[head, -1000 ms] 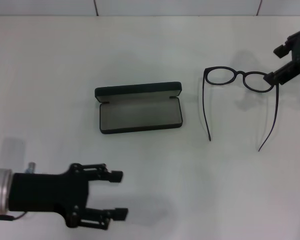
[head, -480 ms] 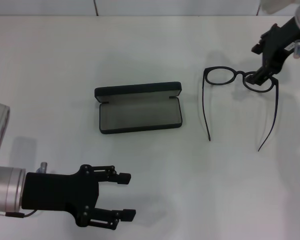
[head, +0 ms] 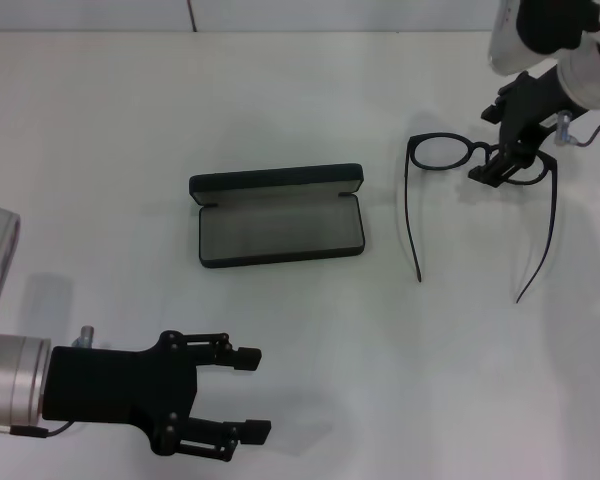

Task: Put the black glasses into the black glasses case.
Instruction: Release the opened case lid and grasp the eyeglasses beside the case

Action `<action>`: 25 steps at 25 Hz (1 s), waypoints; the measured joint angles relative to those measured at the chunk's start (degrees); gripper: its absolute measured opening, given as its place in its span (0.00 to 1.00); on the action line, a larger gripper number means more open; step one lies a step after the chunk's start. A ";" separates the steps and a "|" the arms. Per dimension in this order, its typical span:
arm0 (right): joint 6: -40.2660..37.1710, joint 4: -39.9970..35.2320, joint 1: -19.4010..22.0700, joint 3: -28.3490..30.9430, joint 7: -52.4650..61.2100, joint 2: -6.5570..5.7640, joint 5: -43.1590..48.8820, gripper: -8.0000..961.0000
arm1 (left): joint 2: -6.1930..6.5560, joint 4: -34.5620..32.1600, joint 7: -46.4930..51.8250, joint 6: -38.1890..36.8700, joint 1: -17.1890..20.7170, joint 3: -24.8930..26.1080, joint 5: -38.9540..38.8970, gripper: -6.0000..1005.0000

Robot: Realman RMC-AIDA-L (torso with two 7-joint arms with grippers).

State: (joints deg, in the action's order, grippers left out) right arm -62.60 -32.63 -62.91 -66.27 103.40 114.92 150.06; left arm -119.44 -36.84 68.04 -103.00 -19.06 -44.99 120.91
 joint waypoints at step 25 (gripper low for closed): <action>3.88 3.01 -0.38 -0.08 -2.66 0.92 -1.05 0.53 | -0.01 0.11 0.25 0.71 -0.01 0.05 0.87 0.80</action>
State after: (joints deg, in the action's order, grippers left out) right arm -58.73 -29.63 -63.28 -66.35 100.73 115.84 149.02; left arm -119.45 -36.73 68.29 -102.29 -19.08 -44.94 121.78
